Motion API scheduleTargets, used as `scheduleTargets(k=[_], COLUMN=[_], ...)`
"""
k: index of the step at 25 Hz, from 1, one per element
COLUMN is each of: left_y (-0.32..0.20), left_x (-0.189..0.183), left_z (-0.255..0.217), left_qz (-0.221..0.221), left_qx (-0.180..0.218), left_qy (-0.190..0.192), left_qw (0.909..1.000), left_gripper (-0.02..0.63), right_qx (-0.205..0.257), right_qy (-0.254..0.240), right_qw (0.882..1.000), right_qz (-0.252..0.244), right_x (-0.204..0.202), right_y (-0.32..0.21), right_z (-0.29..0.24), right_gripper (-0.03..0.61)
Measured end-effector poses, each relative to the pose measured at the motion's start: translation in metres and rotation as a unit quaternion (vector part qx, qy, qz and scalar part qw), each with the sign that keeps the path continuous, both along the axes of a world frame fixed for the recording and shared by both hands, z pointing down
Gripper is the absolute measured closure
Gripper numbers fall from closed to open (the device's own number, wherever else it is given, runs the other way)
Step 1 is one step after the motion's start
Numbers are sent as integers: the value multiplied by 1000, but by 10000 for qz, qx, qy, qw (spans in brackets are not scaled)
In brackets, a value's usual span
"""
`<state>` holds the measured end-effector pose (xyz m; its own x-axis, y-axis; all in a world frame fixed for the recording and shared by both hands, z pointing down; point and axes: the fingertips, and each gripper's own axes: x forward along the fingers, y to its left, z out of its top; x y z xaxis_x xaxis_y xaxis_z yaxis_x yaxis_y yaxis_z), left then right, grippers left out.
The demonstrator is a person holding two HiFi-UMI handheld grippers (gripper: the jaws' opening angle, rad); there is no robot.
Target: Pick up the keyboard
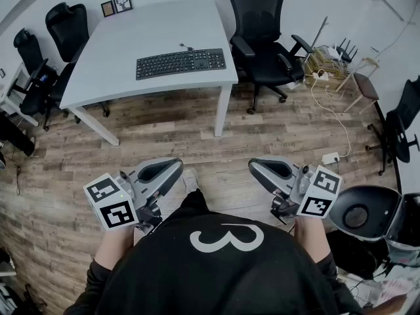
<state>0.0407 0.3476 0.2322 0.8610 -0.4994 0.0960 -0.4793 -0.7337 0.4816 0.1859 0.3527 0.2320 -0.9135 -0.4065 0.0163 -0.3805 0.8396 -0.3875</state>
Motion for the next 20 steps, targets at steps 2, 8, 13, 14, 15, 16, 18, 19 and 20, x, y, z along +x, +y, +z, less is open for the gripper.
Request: scheduleTargets(k=[2,8,13,14,15,16,18,19,20], left_y=[5,13,13,12,11,10,8,7,5], left_x=[2,6,8,8,8,9,10,11,12], left_z=[-3,-9,-7,-7,-6,-4,-2,-1,-1], left_qz=[19,66,66,74,85,101,141,163,189], left_qx=[18,67,17,8,0,-10,-33,-46,-66], left_qy=[8,-40,-45,-54,-70,-86,-103,-95,-64], left_qw=[10000,9999,10000,10000,9999,9999,9998,9998,9998], left_gripper=[601,600,601,600,601,601,601,601,600], right_qx=[11,40,22,12,-10,-38,-75,-76,-72], right_qy=[17,24,-42,-80,-127,-172,-215,-217,-216], right_qw=[10000,10000,10000,9999,9999,9998,9996,9996,9996], right_qz=[-16,-23,49,76,102,124,149,162,178], right_x=[1,3,8,9,9,10,11,12,12], right_y=[4,11,9,8,6,5,4,4,3], right_z=[-1,-6,-7,-7,-7,-5,-3,-2,-1], right_gripper=[571,571,571,571,571,571,571,571,571])
